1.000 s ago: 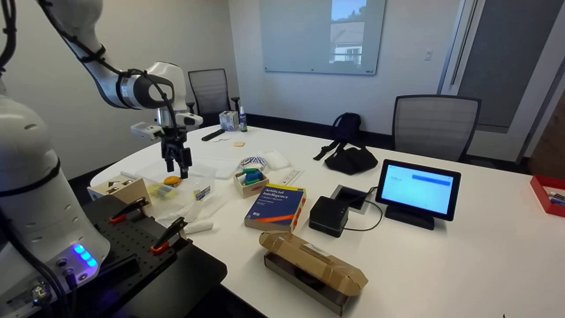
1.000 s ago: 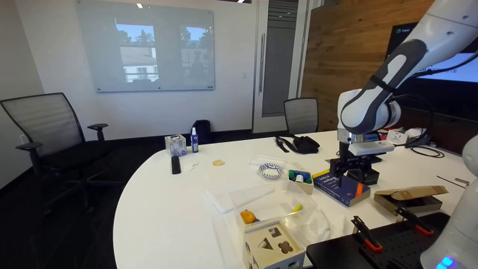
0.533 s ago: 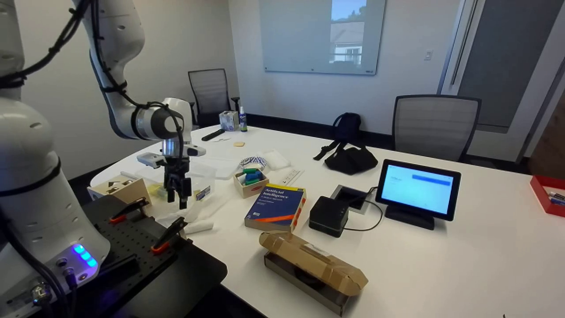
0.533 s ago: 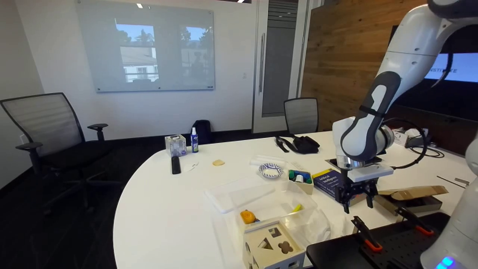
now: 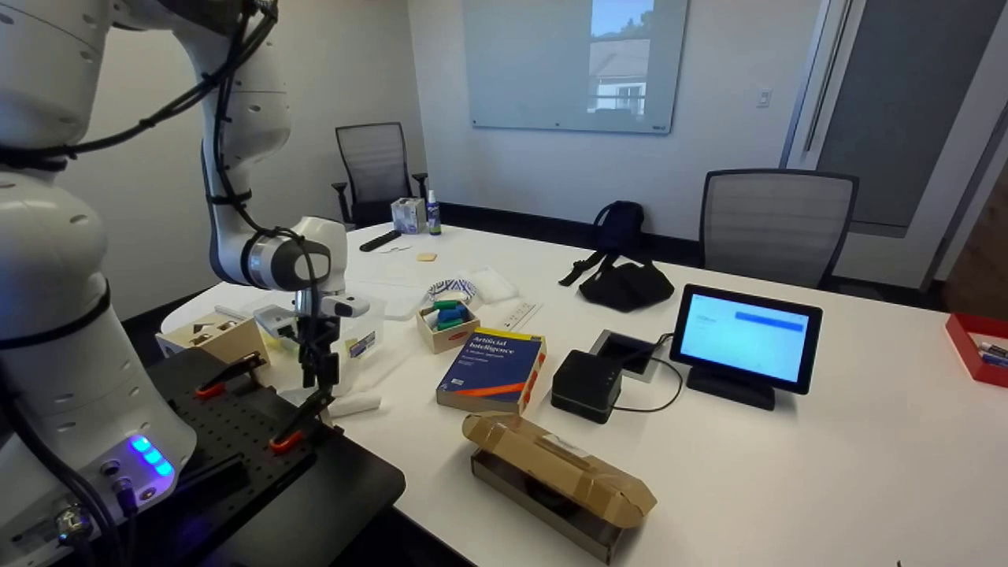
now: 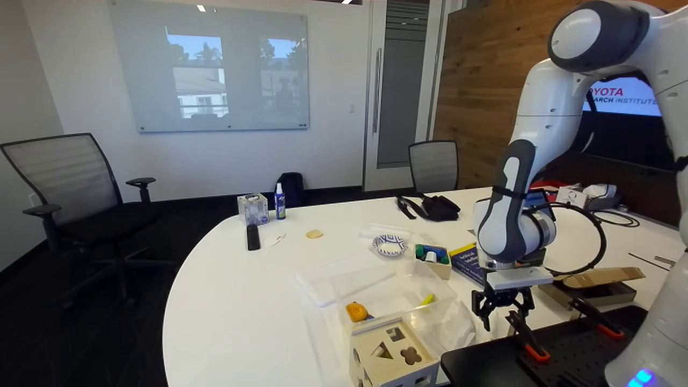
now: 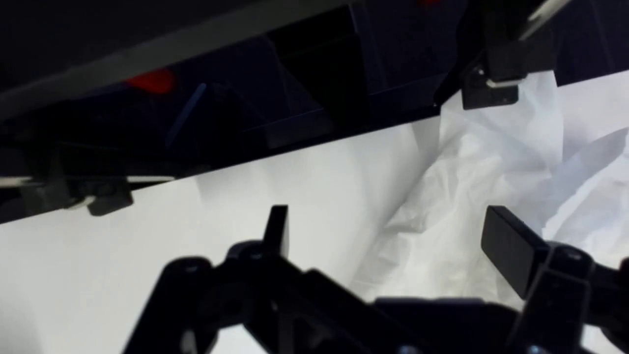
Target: Pick up the wipe and clean some part of the table
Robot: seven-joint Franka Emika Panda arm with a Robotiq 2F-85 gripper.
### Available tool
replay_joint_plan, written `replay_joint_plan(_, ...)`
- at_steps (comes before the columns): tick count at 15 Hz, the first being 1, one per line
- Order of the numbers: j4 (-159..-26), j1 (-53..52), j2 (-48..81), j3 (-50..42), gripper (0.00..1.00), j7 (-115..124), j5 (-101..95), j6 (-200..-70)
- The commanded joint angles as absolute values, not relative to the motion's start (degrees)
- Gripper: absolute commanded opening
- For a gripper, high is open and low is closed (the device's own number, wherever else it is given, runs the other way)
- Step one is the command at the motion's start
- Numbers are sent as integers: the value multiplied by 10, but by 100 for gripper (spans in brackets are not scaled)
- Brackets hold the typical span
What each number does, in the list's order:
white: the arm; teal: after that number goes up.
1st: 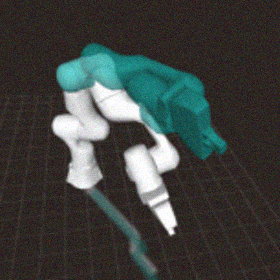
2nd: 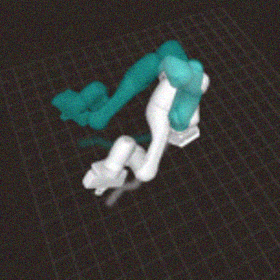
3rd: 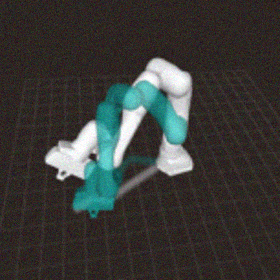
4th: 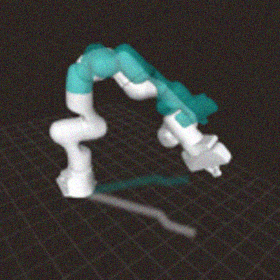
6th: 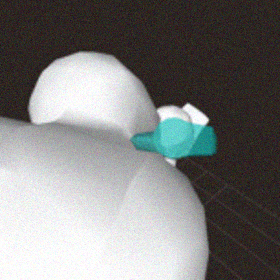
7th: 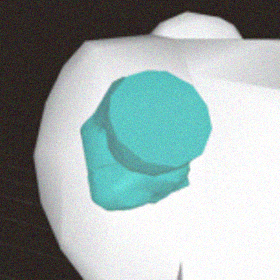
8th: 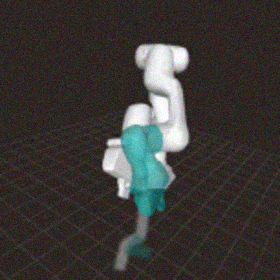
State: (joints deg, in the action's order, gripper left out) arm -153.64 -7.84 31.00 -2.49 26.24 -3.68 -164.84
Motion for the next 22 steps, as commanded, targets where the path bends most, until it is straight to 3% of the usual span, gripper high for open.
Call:
replay_joint_plan(1,-1506,-111,362,-24,100,257,17,-1695)
replay_joint_plan(6,-1477,-150,411,-32,100,255,60,-1729)
replay_joint_plan(7,-1473,-161,422,-37,75,255,62,-1734)
replay_joint_plan(8,-1470,-167,431,-40,72,254,64,-1736)
replay_joint_plan(17,-1475,-182,427,-52,3,247,87,-1757)
replay_joint_plan(22,-1503,-139,361,-41,2,232,101,-1755)
